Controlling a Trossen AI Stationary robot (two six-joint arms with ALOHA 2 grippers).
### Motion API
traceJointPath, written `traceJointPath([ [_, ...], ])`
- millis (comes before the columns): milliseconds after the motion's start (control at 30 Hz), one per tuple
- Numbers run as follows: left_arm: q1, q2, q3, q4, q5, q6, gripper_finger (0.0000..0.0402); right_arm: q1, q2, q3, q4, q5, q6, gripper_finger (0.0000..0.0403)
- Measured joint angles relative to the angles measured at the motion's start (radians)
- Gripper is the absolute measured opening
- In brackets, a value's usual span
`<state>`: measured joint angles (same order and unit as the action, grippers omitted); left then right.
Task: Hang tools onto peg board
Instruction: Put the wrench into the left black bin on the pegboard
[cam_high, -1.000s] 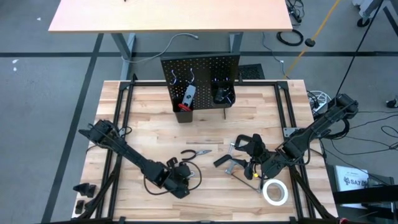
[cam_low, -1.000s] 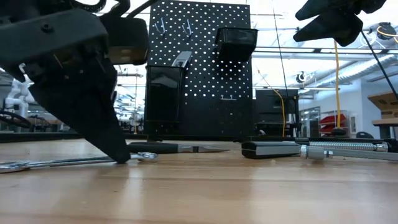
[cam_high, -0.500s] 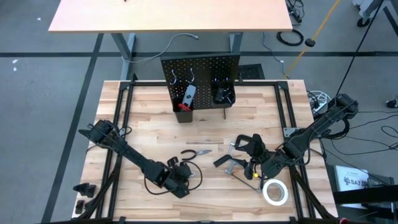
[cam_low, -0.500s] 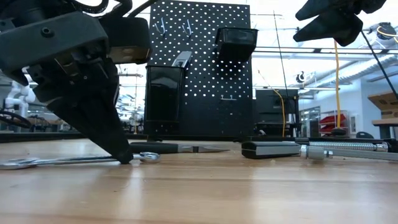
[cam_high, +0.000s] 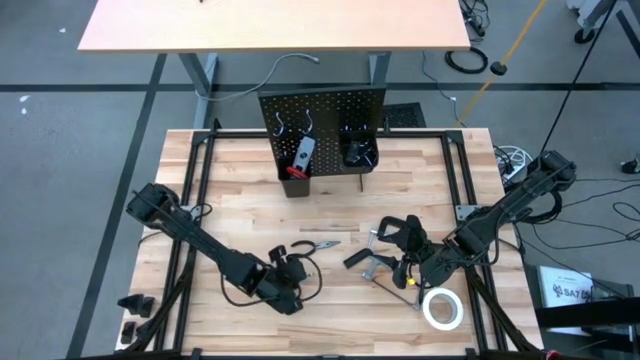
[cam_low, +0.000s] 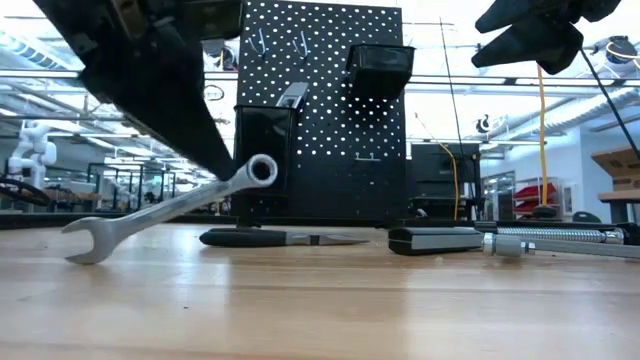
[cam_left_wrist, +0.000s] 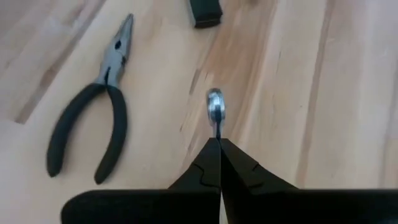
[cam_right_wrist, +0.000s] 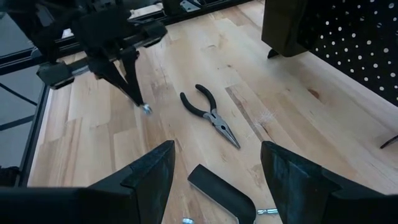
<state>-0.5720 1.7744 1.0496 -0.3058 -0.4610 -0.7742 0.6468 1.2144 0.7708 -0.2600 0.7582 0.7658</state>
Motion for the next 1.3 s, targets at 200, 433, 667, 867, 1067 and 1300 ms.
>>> traceJointPath([
  [200, -0.001, -0.009, -0.002, -0.005, -0.008, 0.005, 0.0001, 0.0, 0.0, 0.0, -0.003, 0.0, 0.0, 0.0231],
  [433, 0.0, -0.009, -0.002, -0.005, -0.008, 0.005, 0.0001, 0.0, 0.0, 0.0, -0.002, 0.0, 0.0, 0.0231],
  [667, 0.001, -0.009, -0.002, 0.001, 0.0, 0.005, 0.0001, 0.0, 0.012, 0.0, 0.015, 0.042, 0.0, 0.0231],
  [867, 0.0, 0.023, -0.001, 0.023, 0.017, 0.02, 0.0, -0.04, 0.147, 0.0, 0.205, -0.084, -0.164, 0.0231],
  [1067, -0.002, 0.049, -0.001, 0.038, 0.02, 0.024, 0.0, -0.104, 0.369, 0.0, 0.529, -0.274, -0.451, 0.0231],
  [1300, -0.002, 0.049, -0.001, 0.042, 0.037, 0.024, 0.0, -0.185, 0.56, 0.014, 0.782, -0.361, -0.576, 0.0231],
])
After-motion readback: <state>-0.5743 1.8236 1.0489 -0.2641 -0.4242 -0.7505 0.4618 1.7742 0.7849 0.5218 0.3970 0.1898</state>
